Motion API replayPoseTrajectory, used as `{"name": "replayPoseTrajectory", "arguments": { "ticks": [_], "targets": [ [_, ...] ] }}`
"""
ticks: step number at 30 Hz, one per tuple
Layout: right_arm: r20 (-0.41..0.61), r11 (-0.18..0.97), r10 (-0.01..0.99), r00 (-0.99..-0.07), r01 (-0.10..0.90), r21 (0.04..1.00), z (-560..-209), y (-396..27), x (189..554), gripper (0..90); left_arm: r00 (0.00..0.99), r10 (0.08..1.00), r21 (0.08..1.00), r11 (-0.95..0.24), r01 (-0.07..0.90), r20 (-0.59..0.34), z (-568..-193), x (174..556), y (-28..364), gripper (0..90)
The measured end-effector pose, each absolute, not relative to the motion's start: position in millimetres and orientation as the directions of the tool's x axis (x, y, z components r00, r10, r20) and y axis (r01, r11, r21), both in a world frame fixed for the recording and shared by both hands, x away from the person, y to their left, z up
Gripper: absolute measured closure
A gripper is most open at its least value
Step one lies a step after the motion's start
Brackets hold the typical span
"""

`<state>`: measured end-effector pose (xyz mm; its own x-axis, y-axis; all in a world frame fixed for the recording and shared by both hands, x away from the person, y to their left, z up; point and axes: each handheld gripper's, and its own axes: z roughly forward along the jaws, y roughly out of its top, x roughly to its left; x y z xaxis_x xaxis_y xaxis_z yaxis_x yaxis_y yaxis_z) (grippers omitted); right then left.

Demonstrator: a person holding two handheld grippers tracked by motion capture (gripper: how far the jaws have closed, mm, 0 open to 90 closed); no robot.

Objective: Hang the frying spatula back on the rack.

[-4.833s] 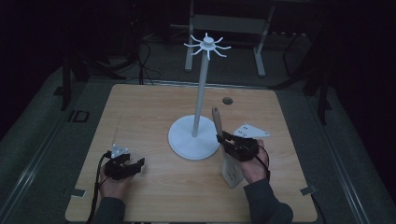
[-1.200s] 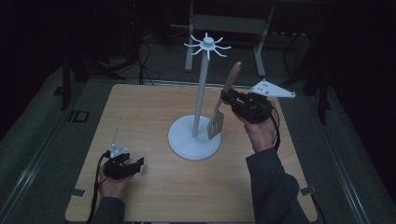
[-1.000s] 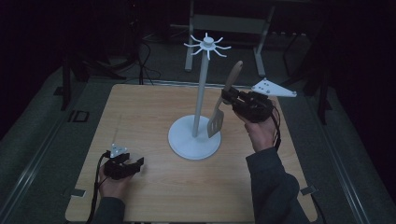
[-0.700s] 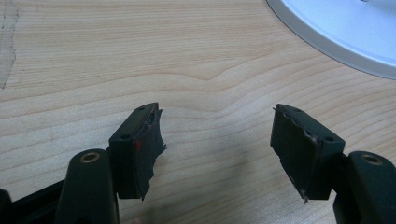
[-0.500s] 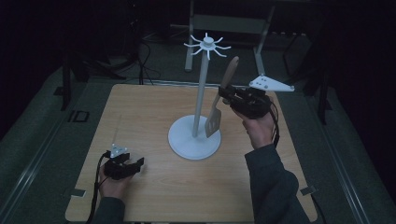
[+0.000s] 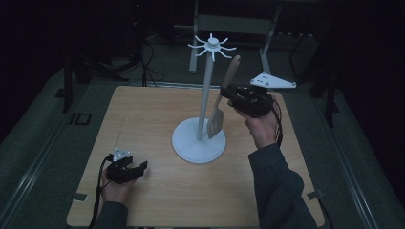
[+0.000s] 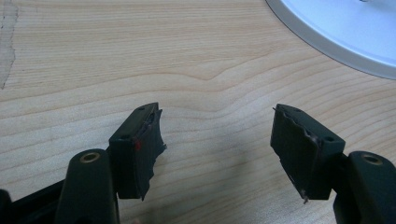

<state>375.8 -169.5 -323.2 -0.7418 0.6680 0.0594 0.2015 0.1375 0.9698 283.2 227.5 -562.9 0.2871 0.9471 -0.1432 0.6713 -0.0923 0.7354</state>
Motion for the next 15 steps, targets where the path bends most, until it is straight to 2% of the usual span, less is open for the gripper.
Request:
{"name": "replayPoseTrajectory", "arguments": {
  "ticks": [15],
  "targets": [
    [0.071, 0.152, 0.653, -0.754, 0.222, 0.963, -318.9, -162.1, 381.3, 74.4, 0.287, 0.947, 0.734, -0.092, 0.673, -0.145, -563.1, 283.3, 227.2, 33.7]
  ]
}}
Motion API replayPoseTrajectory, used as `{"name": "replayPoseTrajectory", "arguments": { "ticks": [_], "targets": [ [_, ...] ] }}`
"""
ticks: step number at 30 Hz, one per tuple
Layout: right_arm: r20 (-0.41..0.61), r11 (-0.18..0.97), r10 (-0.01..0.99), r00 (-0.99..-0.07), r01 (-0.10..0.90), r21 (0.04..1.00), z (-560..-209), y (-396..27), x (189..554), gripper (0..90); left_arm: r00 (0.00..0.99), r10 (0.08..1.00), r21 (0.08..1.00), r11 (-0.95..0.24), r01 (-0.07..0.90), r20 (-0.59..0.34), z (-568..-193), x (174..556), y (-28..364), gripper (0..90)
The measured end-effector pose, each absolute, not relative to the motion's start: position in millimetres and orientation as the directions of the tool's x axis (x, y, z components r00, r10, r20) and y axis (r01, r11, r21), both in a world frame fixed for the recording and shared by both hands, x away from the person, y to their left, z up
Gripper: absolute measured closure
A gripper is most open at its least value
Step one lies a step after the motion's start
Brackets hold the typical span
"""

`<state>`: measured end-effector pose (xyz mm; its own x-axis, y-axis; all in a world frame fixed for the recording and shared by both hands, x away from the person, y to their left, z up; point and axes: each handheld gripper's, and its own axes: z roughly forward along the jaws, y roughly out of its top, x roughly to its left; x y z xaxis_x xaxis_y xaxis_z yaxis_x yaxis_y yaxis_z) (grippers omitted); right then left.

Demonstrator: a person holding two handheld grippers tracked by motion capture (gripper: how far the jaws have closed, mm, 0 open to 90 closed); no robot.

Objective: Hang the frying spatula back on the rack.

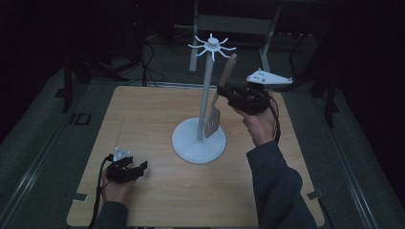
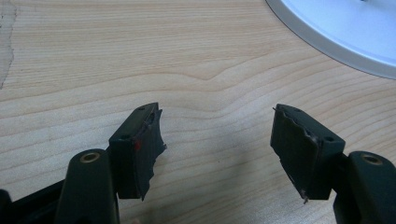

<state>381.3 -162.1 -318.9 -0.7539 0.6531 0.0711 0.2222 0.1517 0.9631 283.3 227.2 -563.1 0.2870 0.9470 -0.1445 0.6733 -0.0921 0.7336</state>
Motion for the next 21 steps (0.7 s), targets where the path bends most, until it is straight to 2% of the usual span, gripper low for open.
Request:
{"name": "replayPoseTrajectory", "arguments": {
  "ticks": [21],
  "targets": [
    [0.08, 0.161, 0.65, -0.756, 0.24, 0.957, -317.0, -153.6, 387.6, 74.4, 0.287, 0.946, 0.736, -0.089, 0.671, -0.147, -562.7, 283.2, 228.0, 33.7]
  ]
}}
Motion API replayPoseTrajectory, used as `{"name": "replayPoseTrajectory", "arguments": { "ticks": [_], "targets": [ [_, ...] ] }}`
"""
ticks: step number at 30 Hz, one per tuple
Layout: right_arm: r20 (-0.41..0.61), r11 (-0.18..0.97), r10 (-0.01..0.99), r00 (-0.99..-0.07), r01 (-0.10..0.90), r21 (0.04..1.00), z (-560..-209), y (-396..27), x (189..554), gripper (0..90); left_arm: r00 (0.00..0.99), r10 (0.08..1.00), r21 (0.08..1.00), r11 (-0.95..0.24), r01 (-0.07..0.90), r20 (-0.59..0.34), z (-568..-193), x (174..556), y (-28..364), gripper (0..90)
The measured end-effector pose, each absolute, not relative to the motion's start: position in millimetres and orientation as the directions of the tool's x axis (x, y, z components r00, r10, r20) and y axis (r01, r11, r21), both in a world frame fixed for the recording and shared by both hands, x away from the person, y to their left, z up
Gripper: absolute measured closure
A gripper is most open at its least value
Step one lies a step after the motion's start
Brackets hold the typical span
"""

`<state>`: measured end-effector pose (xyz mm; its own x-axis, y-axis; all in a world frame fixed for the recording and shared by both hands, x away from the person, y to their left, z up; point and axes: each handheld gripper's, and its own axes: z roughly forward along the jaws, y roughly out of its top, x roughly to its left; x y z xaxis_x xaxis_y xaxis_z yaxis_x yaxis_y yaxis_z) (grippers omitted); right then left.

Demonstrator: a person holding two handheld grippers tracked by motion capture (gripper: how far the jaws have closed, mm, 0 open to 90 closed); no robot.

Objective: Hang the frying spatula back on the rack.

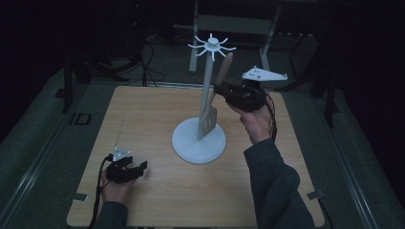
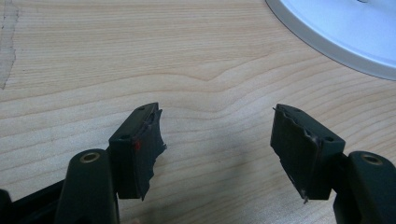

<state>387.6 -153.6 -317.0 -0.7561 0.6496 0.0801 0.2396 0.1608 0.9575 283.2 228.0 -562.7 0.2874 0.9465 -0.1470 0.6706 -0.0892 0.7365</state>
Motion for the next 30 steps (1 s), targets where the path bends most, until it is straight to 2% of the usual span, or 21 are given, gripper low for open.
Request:
{"name": "replayPoseTrajectory", "arguments": {
  "ticks": [30],
  "targets": [
    [0.08, 0.181, 0.654, -0.752, 0.259, 0.949, -319, -142, 393, 74.3, 0.285, 0.947, 0.738, -0.086, 0.669, -0.149, -563, 283, 228, 33.7]
  ]
}}
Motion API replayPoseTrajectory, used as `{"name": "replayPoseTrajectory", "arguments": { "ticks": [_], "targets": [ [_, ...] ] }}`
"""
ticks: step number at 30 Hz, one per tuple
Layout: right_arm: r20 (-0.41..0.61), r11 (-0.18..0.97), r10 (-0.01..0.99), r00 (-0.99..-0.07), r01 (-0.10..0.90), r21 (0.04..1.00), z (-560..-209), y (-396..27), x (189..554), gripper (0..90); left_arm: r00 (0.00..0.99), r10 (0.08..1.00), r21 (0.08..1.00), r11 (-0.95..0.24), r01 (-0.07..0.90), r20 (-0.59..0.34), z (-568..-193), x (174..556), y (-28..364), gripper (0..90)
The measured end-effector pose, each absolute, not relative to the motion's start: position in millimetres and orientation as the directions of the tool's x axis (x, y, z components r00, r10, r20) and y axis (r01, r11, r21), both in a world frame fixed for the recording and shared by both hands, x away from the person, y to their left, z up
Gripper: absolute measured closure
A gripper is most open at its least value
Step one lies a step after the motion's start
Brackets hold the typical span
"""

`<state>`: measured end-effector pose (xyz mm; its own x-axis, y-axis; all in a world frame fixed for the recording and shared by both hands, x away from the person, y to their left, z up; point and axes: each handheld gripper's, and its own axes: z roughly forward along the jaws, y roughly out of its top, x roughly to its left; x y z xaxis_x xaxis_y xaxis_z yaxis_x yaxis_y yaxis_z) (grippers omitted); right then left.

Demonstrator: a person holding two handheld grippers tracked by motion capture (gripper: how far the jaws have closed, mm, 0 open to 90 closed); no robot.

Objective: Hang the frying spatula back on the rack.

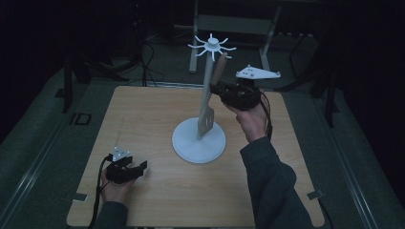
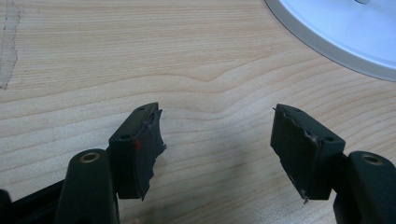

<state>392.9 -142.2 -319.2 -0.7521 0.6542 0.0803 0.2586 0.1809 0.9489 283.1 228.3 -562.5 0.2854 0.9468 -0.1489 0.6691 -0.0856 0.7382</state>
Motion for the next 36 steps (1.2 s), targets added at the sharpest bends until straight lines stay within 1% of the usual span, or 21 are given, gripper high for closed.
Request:
{"name": "replayPoseTrajectory", "arguments": {
  "ticks": [13, 20, 23, 29, 36],
  "targets": [
    [0.092, 0.16, 0.651, -0.754, 0.255, 0.954, -325, -147, 393, 72.9, 0.287, 0.947, 0.737, -0.089, 0.67, -0.147, -563, 283, 228, 33.7],
    [0.072, 0.167, 0.659, -0.748, 0.239, 0.956, -328, -149, 392, 60.3, 0.287, 0.947, 0.735, -0.092, 0.672, -0.144, -563, 283, 228, 33.7],
    [0.086, 0.15, 0.658, -0.748, 0.242, 0.959, -331, -151, 392, 55.8, 0.288, 0.947, 0.735, -0.092, 0.671, -0.144, -563, 283, 228, 33.7],
    [0.075, 0.164, 0.668, -0.741, 0.245, 0.956, -338, -155, 392, 50.3, 0.287, 0.947, 0.734, -0.092, 0.673, -0.145, -563, 283, 227, 33.7],
    [0.055, 0.177, 0.671, -0.74, 0.231, 0.957, -338, -159, 388, 47.6, 0.287, 0.947, 0.735, -0.092, 0.672, -0.145, -563, 284, 227, 33.7]
  ]
}}
